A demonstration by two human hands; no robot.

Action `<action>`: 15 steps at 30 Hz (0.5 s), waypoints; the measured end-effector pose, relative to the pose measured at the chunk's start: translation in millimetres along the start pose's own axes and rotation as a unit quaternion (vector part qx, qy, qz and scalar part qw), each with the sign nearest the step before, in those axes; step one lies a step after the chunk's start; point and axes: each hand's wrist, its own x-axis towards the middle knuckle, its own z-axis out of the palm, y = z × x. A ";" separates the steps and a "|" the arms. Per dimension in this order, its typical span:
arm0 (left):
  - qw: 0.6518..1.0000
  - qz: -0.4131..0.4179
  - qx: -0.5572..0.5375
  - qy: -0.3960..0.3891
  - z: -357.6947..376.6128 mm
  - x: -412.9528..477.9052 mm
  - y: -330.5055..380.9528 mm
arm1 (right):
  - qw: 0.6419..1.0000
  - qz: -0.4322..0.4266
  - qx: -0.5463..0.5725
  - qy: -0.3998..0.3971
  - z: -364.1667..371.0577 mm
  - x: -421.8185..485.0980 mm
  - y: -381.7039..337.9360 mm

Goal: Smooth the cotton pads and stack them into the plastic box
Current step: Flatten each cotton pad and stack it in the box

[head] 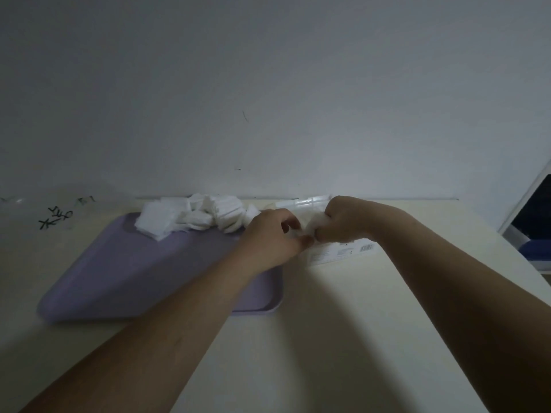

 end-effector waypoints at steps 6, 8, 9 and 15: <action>0.999 0.011 -0.049 -0.009 5.3 -1.8 -5.0 | 0.999 0.022 -0.045 0.020 12.3 6.8 -2.0; 0.998 0.008 -0.065 -0.006 7.7 -2.0 -9.3 | 0.997 0.033 -0.065 0.009 13.2 9.0 -5.3; 0.997 0.001 -0.080 -0.005 8.5 -2.0 -11.2 | 0.996 0.040 -0.076 -0.006 13.7 9.8 -7.9; 0.995 -0.006 -0.097 -0.009 12.2 -2.5 -18.6 | 0.993 0.073 -0.096 -0.017 24.0 18.5 -16.4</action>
